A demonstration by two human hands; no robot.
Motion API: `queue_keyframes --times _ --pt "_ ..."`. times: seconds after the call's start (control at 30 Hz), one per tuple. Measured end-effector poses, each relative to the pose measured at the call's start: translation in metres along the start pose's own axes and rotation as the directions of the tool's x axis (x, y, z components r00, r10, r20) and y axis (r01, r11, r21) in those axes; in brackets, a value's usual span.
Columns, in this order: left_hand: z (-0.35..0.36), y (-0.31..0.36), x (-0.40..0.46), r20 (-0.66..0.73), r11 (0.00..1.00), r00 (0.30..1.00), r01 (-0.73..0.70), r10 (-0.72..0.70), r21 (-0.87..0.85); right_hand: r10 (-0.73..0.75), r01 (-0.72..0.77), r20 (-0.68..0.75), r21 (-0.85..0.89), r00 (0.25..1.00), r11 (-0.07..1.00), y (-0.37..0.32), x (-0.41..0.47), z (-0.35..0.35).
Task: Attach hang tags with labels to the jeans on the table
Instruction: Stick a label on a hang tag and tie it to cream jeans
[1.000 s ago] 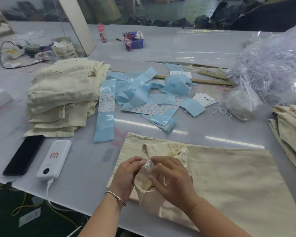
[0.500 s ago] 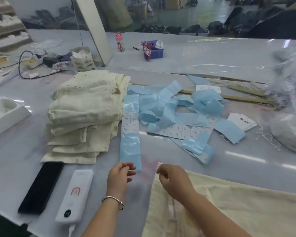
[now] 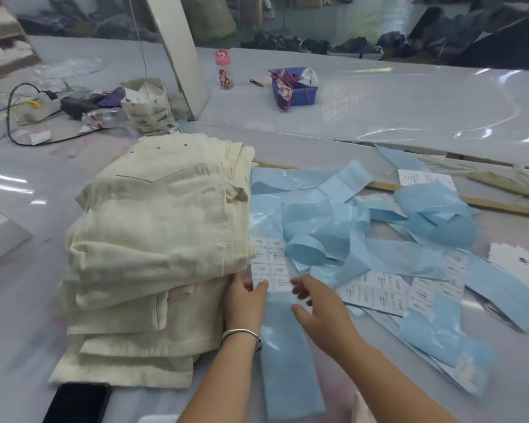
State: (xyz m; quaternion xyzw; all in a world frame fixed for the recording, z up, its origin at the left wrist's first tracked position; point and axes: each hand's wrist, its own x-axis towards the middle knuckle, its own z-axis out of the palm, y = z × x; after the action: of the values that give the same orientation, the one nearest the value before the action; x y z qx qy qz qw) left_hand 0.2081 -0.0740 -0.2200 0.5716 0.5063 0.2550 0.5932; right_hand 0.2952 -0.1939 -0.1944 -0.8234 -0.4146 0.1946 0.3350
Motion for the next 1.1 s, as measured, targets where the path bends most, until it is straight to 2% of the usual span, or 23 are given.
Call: queue_keyframes --times 0.13,0.23,0.37,0.47,0.73,0.87,1.0,1.1 --pt "0.005 0.002 0.013 0.162 0.956 0.980 0.150 -0.111 -0.251 -0.175 0.169 -0.033 -0.128 0.984 0.977 -0.009 0.033 0.002" --pt "0.002 0.004 0.021 0.336 0.869 0.935 0.257 -0.113 -0.422 -0.207 0.190 -0.072 -0.196 0.976 0.962 -0.015 0.052 0.002" --pt "0.000 0.005 0.025 0.411 0.816 0.903 0.329 -0.125 -0.476 -0.187 0.160 -0.091 -0.247 0.978 0.956 -0.016 0.065 0.002" --pt "-0.003 0.008 0.024 0.469 0.769 0.876 0.378 -0.116 -0.516 -0.206 0.174 -0.132 -0.220 0.970 0.960 -0.016 0.067 0.003" --pt "-0.003 0.008 0.023 0.372 0.840 0.922 0.286 -0.110 -0.461 -0.326 0.290 -0.225 -0.181 0.918 0.940 -0.021 0.067 0.000" --pt "-0.001 0.009 0.022 0.332 0.829 0.928 0.317 -0.170 -0.460 -0.360 0.322 -0.230 -0.189 0.904 0.928 -0.022 0.064 -0.002" --pt "0.002 0.015 0.021 0.265 0.815 0.935 0.339 -0.236 -0.470 -0.383 0.349 -0.213 -0.181 0.899 0.919 -0.032 0.050 -0.010" --pt "0.002 0.018 0.021 0.247 0.807 0.930 0.360 -0.272 -0.468 -0.355 0.347 -0.102 -0.084 0.929 0.934 -0.040 0.022 -0.022"
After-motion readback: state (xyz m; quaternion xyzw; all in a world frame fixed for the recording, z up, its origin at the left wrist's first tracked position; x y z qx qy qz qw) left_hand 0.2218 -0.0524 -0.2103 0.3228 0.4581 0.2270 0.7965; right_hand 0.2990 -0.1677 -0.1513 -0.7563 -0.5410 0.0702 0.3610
